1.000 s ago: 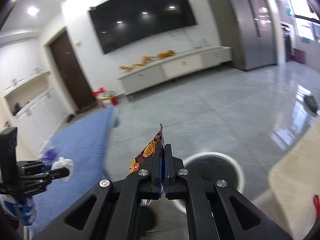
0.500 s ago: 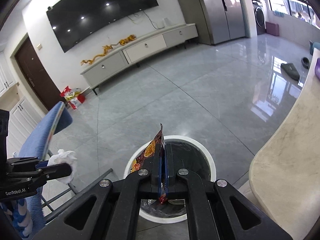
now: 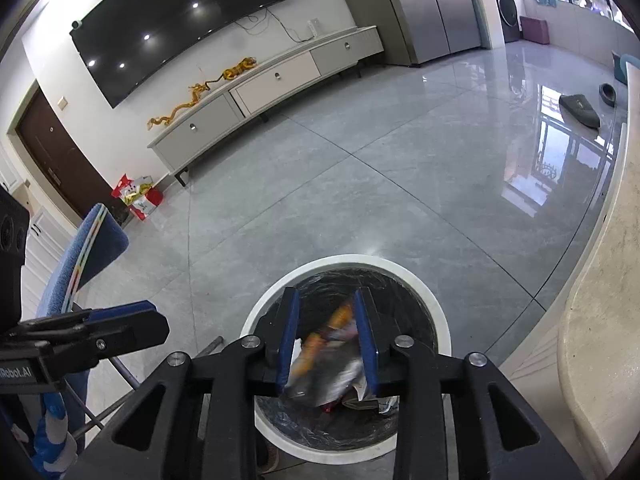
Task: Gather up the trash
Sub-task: 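Open both grippers over the bin to drop the tissue and snack bag, then move both open grippers back toward the white wrapper and purple bag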
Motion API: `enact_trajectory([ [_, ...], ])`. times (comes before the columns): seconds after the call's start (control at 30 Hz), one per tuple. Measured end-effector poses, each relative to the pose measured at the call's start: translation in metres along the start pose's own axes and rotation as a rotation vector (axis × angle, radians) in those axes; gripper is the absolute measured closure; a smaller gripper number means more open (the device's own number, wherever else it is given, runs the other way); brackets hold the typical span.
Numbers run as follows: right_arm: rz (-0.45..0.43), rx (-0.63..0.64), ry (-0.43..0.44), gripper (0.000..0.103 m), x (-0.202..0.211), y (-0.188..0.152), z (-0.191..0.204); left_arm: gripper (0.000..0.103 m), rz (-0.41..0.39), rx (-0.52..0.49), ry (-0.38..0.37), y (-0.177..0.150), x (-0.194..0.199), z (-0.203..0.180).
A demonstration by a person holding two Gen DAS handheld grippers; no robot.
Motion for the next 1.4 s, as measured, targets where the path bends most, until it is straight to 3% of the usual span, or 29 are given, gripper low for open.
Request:
enact_trajectory([
  [0.3, -0.015, -0.018, -0.022, 0.071, 0.017, 0.0, 0.001, 0.051, -0.046, -0.001, 0.004, -0.004, 0.025, 0.001],
  [0.43, -0.032, -0.008, -0.03, 0.066, 0.036, -0.002, 0.008, 0.051, -0.109, -0.005, 0.052, -0.01, 0.056, 0.004],
  [0.63, -0.061, 0.019, -0.022, 0.057, 0.069, -0.005, 0.027, 0.043, -0.211, -0.022, 0.167, -0.024, 0.112, 0.013],
  [1.1, -0.128, 0.207, 0.052, 0.051, 0.145, -0.016, 0.127, 0.04, -0.425, -0.042, 0.385, -0.097, 0.255, 0.046],
  [1.4, -0.144, 0.312, 0.1, 0.045, 0.177, -0.029, 0.191, 0.039, -0.544, 0.049, 0.452, -0.147, 0.331, 0.083],
])
Point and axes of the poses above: each gripper's, at about its wrist camera, not at the fingertips, and x roughly against the way its jaws point, z to its left, y to its top, the point moved 4 cm from there along -x, roughly the way its jaws point, and after that the axes turned 3 degrees about x, right-handed, at the moved point
